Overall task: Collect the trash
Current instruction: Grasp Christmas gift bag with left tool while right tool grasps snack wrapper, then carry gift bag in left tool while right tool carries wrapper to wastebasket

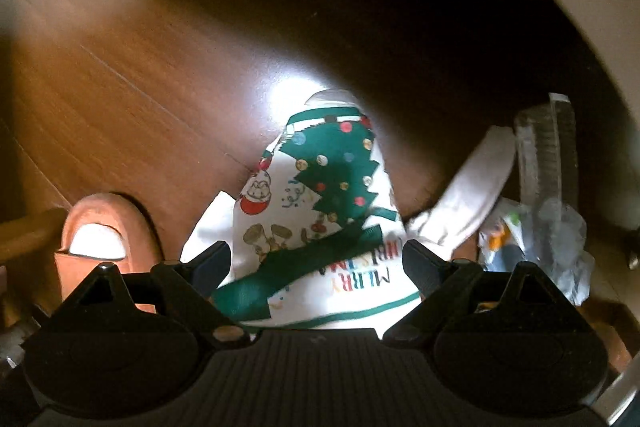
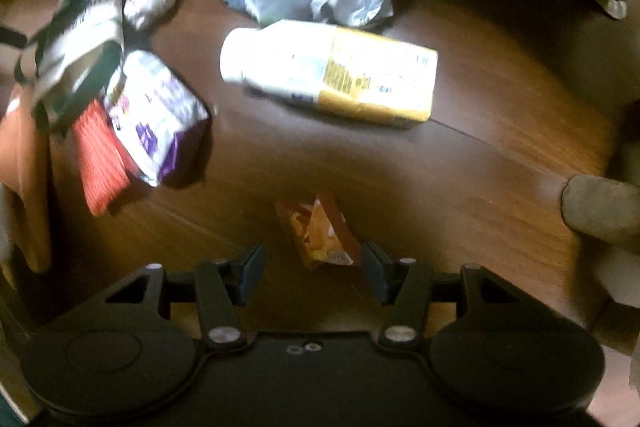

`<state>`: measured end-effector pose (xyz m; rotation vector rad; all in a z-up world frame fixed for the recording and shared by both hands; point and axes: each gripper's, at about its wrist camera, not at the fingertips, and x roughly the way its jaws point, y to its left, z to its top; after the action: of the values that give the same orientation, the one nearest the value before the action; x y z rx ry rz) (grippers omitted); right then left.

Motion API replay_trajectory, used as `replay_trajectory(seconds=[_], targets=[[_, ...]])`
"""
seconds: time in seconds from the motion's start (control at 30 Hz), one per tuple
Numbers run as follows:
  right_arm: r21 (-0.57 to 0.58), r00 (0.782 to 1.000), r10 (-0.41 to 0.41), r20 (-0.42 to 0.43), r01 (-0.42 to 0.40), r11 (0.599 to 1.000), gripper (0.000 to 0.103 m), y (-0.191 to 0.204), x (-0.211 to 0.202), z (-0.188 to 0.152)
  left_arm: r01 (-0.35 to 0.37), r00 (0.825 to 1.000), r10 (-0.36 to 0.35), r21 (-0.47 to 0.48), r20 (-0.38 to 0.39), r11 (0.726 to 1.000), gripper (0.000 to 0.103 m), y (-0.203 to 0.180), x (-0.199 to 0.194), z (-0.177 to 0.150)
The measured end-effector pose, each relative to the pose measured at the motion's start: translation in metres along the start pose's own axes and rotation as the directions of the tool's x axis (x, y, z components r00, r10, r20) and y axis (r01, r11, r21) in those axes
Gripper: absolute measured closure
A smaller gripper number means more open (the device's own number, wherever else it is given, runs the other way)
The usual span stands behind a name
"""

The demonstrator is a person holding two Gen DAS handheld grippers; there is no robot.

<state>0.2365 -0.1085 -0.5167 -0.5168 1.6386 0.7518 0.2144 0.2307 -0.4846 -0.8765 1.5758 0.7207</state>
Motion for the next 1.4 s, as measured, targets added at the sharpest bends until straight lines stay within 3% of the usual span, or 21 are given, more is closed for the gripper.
replay_trajectory(seconds=[0.2,0.43,0.5,0.63,0.67,0.7,0.77,0.87,0.9,1.03,1.17,1.4], targets=[[-0.024,1.0,-0.013,-0.011,0.013,1.0,0.05,0.004,0.014,0.003,0.04,0.997,-0.042,-0.044,-0.057,0.998,0.01,0.009,0.027,0.006],[-0.055,0.998,-0.066,0.003,0.066,0.996,0.052,0.01,0.026,0.009,0.014,0.996,-0.015,-0.012,-0.088,1.0,0.015,0.004,0.045,0.009],[-0.061,0.997,-0.072,0.008,0.073,0.996,0.053,0.011,0.028,0.01,0.006,0.996,-0.007,-0.009,-0.09,1.0,0.029,0.004,0.048,0.011],[-0.033,0.997,-0.073,0.0,0.073,0.997,0.056,0.008,0.031,0.013,0.001,0.996,-0.004,-0.041,-0.086,0.999,0.043,0.007,0.051,0.014],[-0.03,0.997,-0.078,-0.006,0.078,0.997,0.057,0.007,0.031,0.013,0.002,0.997,-0.005,-0.045,-0.083,0.999,0.052,0.011,0.049,0.015],[-0.033,0.997,-0.081,-0.009,0.08,0.996,0.073,0.007,0.032,0.013,0.002,0.997,-0.007,-0.051,-0.08,0.999,0.059,0.012,0.049,0.016],[-0.034,0.996,-0.086,-0.012,0.085,0.996,0.076,0.006,0.034,0.011,0.005,0.997,-0.01,-0.063,-0.079,0.998,0.066,0.015,0.048,0.015],[-0.042,0.996,-0.085,-0.009,0.085,0.996,0.08,0.008,0.033,0.012,0.013,0.997,-0.018,-0.07,-0.071,0.997,0.072,0.018,0.044,0.016],[-0.045,0.997,-0.079,-0.011,0.079,0.996,0.091,0.007,0.031,0.013,0.012,0.997,-0.016,-0.066,-0.069,0.998,0.075,0.019,0.042,0.016],[-0.051,0.998,-0.069,0.001,0.069,0.996,0.098,0.011,0.019,0.017,0.017,0.998,-0.02,-0.05,-0.059,0.999,0.083,0.013,0.028,0.012],[-0.051,0.997,-0.06,0.038,0.062,0.997,0.098,0.014,-0.003,0.021,0.048,0.998,-0.05,-0.033,-0.041,0.998,0.091,0.013,0.008,0.006],[-0.023,0.988,-0.059,0.142,0.063,0.998,0.098,0.019,-0.057,0.023,0.051,0.999,-0.051,0.0,0.001,0.999,0.092,0.004,-0.039,-0.011]])
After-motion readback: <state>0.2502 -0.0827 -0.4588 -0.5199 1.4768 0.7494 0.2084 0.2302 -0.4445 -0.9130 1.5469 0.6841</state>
